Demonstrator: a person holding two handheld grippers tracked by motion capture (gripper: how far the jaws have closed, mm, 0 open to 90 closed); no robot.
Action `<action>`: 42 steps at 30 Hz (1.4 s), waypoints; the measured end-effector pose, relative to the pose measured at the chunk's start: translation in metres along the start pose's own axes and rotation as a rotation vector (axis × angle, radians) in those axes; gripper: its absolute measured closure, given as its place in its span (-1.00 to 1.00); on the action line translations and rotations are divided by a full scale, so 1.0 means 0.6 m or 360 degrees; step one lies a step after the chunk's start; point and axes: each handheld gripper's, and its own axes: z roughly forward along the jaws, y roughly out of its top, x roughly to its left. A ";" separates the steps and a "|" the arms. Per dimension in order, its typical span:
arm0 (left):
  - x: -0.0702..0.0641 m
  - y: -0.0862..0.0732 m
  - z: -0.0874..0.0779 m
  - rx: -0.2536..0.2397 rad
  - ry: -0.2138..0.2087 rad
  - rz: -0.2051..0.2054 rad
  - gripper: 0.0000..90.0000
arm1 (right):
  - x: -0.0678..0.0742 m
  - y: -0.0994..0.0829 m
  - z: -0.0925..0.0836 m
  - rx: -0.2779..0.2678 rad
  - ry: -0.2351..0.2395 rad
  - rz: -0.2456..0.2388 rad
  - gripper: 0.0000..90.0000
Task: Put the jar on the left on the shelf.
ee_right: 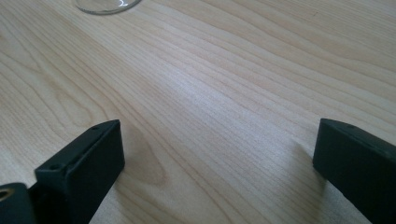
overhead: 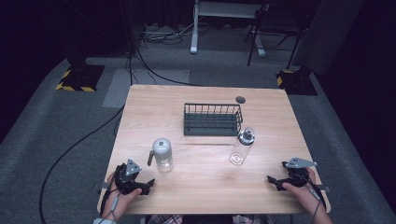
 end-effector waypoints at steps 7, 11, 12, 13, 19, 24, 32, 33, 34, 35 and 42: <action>0.002 0.000 -0.001 -0.0014 -0.0020 -0.0034 -0.96 | 0.000 0.000 0.000 0.0000 0.0000 0.0001 -0.96; 0.002 0.001 -0.002 -0.0035 -0.0054 -0.0049 -0.92 | 0.000 0.000 0.000 0.0000 -0.0001 0.0000 -0.96; 0.001 0.001 -0.001 -0.0043 -0.0063 -0.0043 -0.90 | 0.000 0.000 0.000 0.0000 -0.0001 0.0000 -0.96; 0.001 0.001 -0.001 -0.0043 -0.0063 -0.0043 -0.90 | 0.000 0.000 0.000 0.0000 -0.0001 0.0000 -0.96; -0.003 0.008 -0.008 -0.0118 -0.0057 -0.0032 -0.90 | 0.000 0.000 0.000 0.0000 -0.0001 0.0001 -0.96; -0.009 0.015 -0.017 -0.0191 -0.0061 -0.0027 -0.90 | 0.000 0.000 0.000 0.0000 -0.0001 0.0001 -0.96; -0.019 0.026 -0.033 -0.0297 -0.0056 -0.0021 -0.90 | 0.000 0.000 0.000 0.0001 -0.0002 0.0003 -0.96; -0.020 0.028 -0.035 -0.0311 -0.0053 -0.0018 -0.90 | 0.000 0.000 0.000 0.0001 -0.0002 0.0003 -0.96; -0.022 0.030 -0.038 -0.0331 -0.0049 -0.0017 -0.90 | 0.000 0.000 0.000 0.0001 -0.0002 0.0003 -0.96; -0.023 0.031 -0.041 -0.0347 -0.0047 -0.0018 -0.90 | 0.000 0.000 0.000 0.0001 -0.0002 0.0003 -0.96; -0.028 0.038 -0.054 -0.0432 -0.0061 -0.0038 -0.90 | 0.000 0.000 0.000 0.0001 -0.0002 0.0003 -0.96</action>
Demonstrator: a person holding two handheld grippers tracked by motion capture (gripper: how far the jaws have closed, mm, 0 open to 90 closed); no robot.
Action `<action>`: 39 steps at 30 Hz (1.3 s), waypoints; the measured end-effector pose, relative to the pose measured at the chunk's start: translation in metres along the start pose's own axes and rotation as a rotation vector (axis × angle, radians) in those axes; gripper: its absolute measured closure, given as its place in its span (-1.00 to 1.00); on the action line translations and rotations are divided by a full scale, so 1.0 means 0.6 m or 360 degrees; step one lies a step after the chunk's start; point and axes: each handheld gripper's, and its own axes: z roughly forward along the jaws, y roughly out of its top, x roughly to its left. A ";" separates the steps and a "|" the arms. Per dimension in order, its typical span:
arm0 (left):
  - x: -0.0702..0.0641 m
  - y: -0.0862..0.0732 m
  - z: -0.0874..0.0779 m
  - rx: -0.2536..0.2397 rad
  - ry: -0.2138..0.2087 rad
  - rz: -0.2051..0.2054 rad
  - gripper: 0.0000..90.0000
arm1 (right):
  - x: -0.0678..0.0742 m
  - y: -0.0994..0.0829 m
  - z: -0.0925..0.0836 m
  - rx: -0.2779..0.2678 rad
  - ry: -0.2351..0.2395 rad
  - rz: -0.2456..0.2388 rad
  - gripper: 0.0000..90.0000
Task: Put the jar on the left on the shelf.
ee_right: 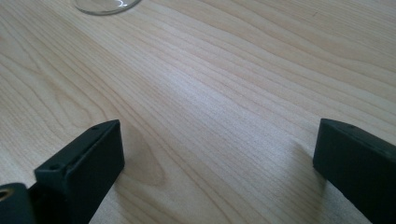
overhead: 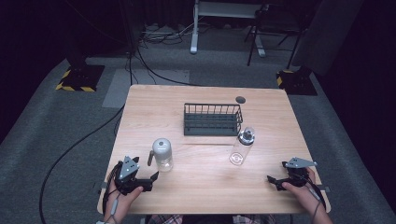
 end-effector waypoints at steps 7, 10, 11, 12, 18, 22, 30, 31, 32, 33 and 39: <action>-0.006 0.011 -0.007 -0.0060 -0.0002 0.0006 -0.90 | 0.000 0.000 0.000 0.0000 0.0000 0.0000 -0.96; -0.006 0.014 -0.009 -0.0082 0.0000 0.0002 -0.90 | 0.000 0.000 0.000 -0.0001 0.0000 0.0000 -0.96; -0.006 0.016 -0.010 -0.0090 0.0001 0.0000 -0.90 | 0.000 0.000 0.000 -0.0001 0.0000 0.0000 -0.96; -0.006 0.017 -0.011 -0.0100 -0.0003 -0.0004 -0.90 | 0.000 0.000 0.000 -0.0001 0.0000 0.0000 -0.96; -0.007 0.026 -0.016 -0.0152 -0.0010 -0.0010 -0.91 | 0.000 0.000 0.000 -0.0001 0.0000 0.0000 -0.96; -0.010 0.034 -0.017 -0.0170 -0.0014 0.0009 -0.91 | 0.000 0.000 0.000 -0.0002 -0.0001 0.0000 -0.96; -0.012 0.047 -0.016 -0.0204 -0.0028 0.0028 -0.91 | 0.000 0.000 0.000 -0.0002 -0.0001 0.0001 -0.96; -0.012 0.048 -0.016 -0.0211 -0.0034 0.0021 -0.91 | 0.000 0.000 0.000 -0.0002 -0.0001 0.0001 -0.96; -0.012 0.050 -0.015 -0.0217 -0.0050 0.0014 -0.91 | 0.000 0.000 0.000 -0.0002 -0.0001 0.0001 -0.96; -0.012 0.052 -0.015 -0.0224 -0.0065 0.0002 -0.91 | 0.000 0.000 0.000 -0.0002 -0.0001 0.0001 -0.96; -0.016 0.060 -0.012 -0.0246 -0.0083 0.0002 -0.91 | 0.000 0.000 0.000 -0.0002 -0.0001 0.0001 -0.96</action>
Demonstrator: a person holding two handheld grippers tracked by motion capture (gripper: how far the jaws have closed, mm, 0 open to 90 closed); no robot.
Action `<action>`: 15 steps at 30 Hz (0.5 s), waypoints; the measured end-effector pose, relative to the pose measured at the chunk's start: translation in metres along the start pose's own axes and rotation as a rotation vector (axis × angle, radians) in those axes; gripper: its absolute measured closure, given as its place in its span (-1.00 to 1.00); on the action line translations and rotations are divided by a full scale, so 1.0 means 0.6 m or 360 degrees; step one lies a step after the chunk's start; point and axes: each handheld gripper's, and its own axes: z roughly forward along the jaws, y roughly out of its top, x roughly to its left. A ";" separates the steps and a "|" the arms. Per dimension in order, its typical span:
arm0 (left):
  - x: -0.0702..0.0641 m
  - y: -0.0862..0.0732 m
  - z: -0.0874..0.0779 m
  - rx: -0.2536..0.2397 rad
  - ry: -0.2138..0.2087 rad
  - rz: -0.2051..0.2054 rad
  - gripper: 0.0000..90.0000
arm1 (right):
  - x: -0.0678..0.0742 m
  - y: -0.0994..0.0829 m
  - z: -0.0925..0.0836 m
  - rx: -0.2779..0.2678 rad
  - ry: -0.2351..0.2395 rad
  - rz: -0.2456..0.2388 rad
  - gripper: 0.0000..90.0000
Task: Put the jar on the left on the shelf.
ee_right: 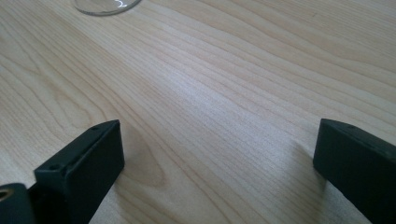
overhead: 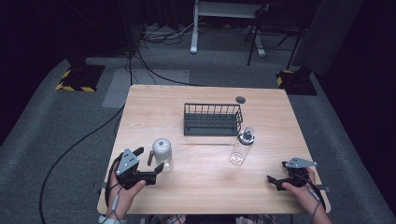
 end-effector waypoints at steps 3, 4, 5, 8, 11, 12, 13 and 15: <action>-0.002 0.004 0.002 -0.0009 -0.0007 0.0004 -0.91 | 0.000 0.000 0.000 0.0000 0.0000 0.0000 -0.96; -0.002 0.006 0.003 -0.0012 -0.0010 0.0013 -0.91 | 0.000 0.000 0.000 0.0000 0.0000 0.0000 -0.96; -0.003 0.007 0.005 -0.0016 -0.0012 0.0015 -0.91 | 0.000 0.000 0.000 0.0000 0.0000 0.0000 -0.96; -0.004 0.011 0.009 -0.0023 -0.0015 0.0024 -0.90 | 0.000 0.000 0.000 0.0000 0.0000 0.0000 -0.96; -0.003 0.013 0.013 -0.0029 -0.0018 0.0015 -0.90 | 0.000 0.000 0.000 0.0000 0.0000 0.0000 -0.96; -0.002 0.014 0.015 -0.0031 -0.0022 0.0016 -0.90 | 0.000 0.000 0.000 0.0000 0.0000 0.0000 -0.96; -0.002 0.015 0.017 -0.0035 -0.0025 0.0016 -0.90 | 0.000 0.000 0.000 0.0000 0.0000 0.0000 -0.96; -0.002 0.017 0.020 -0.0039 -0.0039 0.0017 -0.90 | 0.000 0.000 0.000 0.0000 0.0000 0.0000 -0.96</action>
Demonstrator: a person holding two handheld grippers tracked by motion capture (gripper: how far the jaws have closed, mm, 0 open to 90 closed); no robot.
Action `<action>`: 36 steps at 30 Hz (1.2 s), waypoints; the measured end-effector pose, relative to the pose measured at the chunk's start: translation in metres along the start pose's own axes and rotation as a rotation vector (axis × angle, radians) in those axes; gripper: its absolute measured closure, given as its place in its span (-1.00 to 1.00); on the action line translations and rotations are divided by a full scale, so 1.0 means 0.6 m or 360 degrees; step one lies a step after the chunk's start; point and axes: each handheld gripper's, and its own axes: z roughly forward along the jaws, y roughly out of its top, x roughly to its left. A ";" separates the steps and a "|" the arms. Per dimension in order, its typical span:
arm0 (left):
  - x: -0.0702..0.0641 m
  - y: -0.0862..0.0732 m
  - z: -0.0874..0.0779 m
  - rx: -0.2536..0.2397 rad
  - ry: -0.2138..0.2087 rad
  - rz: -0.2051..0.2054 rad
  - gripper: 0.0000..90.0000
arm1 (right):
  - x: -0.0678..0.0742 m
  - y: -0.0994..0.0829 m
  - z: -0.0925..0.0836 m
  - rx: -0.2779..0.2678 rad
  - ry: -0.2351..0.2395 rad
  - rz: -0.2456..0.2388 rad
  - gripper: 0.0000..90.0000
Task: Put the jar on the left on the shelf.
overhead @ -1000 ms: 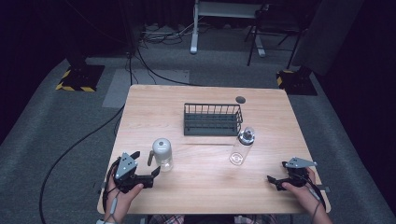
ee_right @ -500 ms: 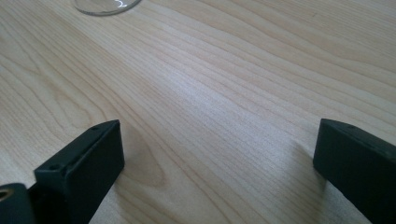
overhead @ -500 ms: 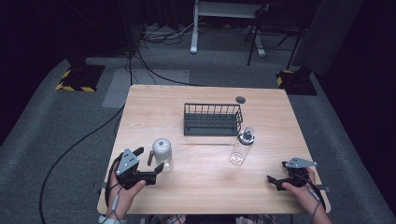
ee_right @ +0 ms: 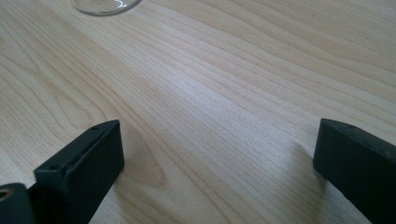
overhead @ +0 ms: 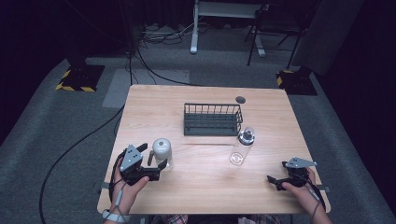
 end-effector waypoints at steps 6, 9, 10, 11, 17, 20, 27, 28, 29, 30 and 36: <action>0.002 0.003 0.017 0.0000 -0.0031 0.0004 -0.89 | 0.000 0.000 0.000 0.0000 0.0000 0.0000 -0.96; 0.003 0.004 0.020 0.0005 -0.0037 0.0010 -0.89 | 0.000 0.000 0.000 0.0000 0.0000 0.0000 -0.96; 0.004 0.004 0.021 0.0005 -0.0040 0.0014 -0.88 | 0.000 0.000 0.000 0.0000 0.0000 0.0000 -0.96; 0.005 0.005 0.024 0.0001 -0.0048 0.0012 -0.88 | 0.000 0.000 0.000 0.0000 -0.0001 0.0000 -0.96; 0.007 0.003 0.032 0.0016 -0.0070 0.0007 -0.85 | 0.000 0.000 0.000 0.0000 -0.0001 0.0000 -0.96; 0.009 0.000 0.037 0.0036 -0.0077 0.0007 -0.80 | 0.000 0.000 0.000 0.0000 -0.0001 0.0000 -0.96; 0.012 -0.003 0.044 0.0088 -0.0042 0.0064 -0.52 | 0.000 0.000 0.000 -0.0001 -0.0001 0.0000 -0.96; 0.011 -0.003 0.043 0.0092 -0.0063 0.0081 -0.46 | 0.000 0.000 0.000 0.0000 -0.0001 0.0000 -0.96; 0.010 -0.002 0.043 0.0100 -0.0054 0.0098 -0.39 | 0.000 0.000 0.000 0.0000 -0.0001 0.0000 -0.96; 0.010 -0.002 0.043 0.0100 -0.0054 0.0098 -0.39 | 0.000 0.000 0.000 0.0000 -0.0001 0.0000 -0.96; 0.007 0.004 0.043 0.0138 -0.0053 0.0099 -0.37 | 0.000 0.000 0.000 -0.0001 -0.0001 0.0001 -0.96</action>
